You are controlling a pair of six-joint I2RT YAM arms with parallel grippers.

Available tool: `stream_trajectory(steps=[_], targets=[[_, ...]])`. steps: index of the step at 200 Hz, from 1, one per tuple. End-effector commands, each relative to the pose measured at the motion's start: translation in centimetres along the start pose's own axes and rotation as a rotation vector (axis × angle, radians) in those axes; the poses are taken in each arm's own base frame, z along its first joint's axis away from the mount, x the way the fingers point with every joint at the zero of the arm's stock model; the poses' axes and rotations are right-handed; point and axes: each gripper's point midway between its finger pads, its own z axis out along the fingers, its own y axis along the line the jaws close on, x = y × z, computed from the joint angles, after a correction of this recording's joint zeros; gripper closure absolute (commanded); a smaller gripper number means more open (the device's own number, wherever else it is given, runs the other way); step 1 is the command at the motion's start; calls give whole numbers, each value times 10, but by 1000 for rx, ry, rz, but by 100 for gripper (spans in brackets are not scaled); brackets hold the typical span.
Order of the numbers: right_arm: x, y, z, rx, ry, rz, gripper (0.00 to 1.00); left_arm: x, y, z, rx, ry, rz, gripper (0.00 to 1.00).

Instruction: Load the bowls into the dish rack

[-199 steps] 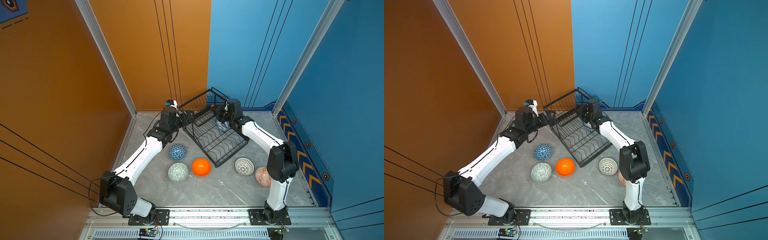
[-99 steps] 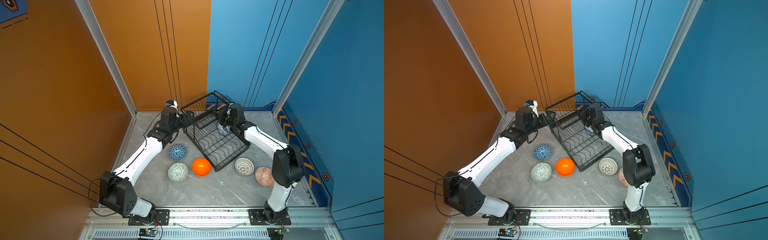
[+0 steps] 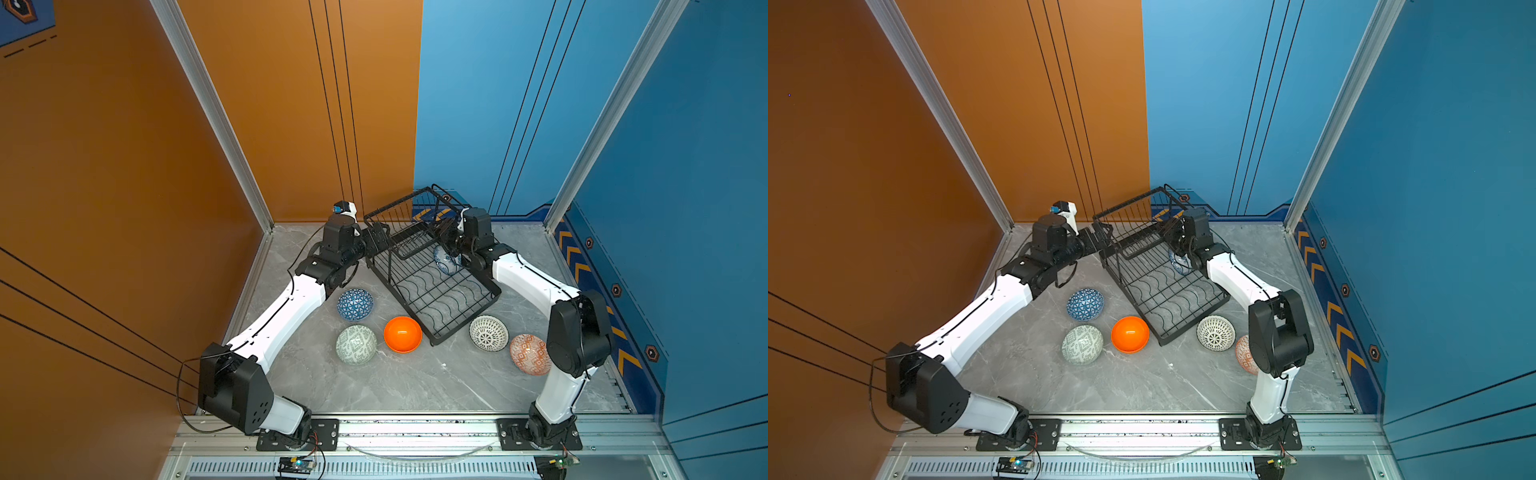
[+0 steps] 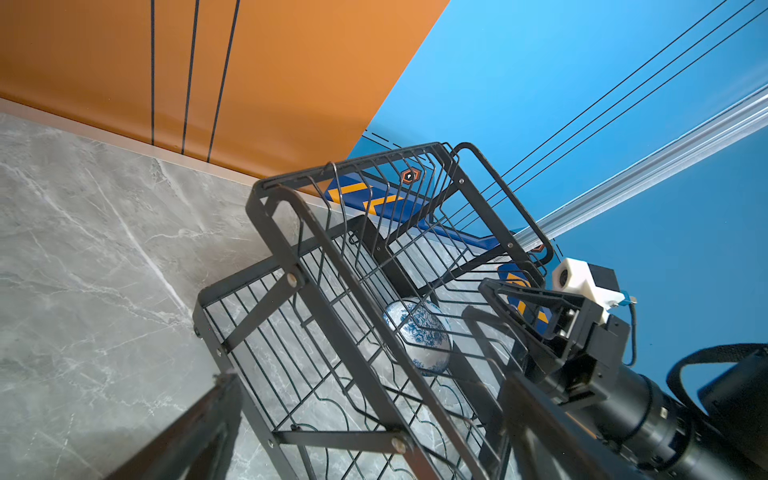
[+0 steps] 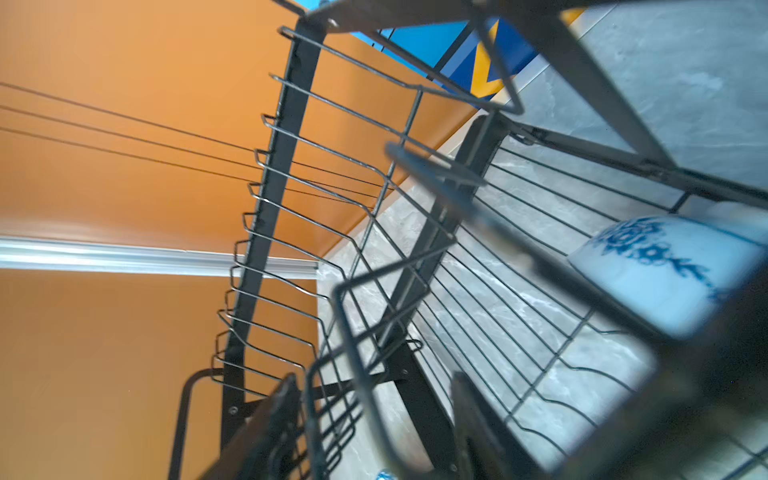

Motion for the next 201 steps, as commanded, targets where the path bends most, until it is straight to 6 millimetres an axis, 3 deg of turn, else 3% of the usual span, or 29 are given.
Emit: stream_trajectory(steps=[1, 15, 59, 93, 126, 129, 145, 201], targets=[[-7, 8, -19, 16, -11, -105, 18, 0, 4, -14, -23, -7, 12, 2], [-11, 13, -26, 4, -22, -118, 0, 2, 6, -16, -31, 1, 1, 2], [-18, 27, -56, -16, -48, -160, 0, 8, 14, -29, -45, 6, -21, 2], [-20, 20, -87, 33, -72, -216, 0, 16, 21, -43, -26, 21, -71, 2], [-10, -9, -126, 159, -69, -328, 0, 61, 38, -62, -54, 142, -99, 2], [-8, -12, -129, 171, -66, -337, 0, 75, 47, -62, -74, 171, -102, 2], [2, -26, -143, 223, -44, -393, 0, 107, 56, -70, -90, 249, -97, 2], [32, -64, -172, 331, 15, -511, 0, 205, 48, -80, -140, 553, 129, 1]])
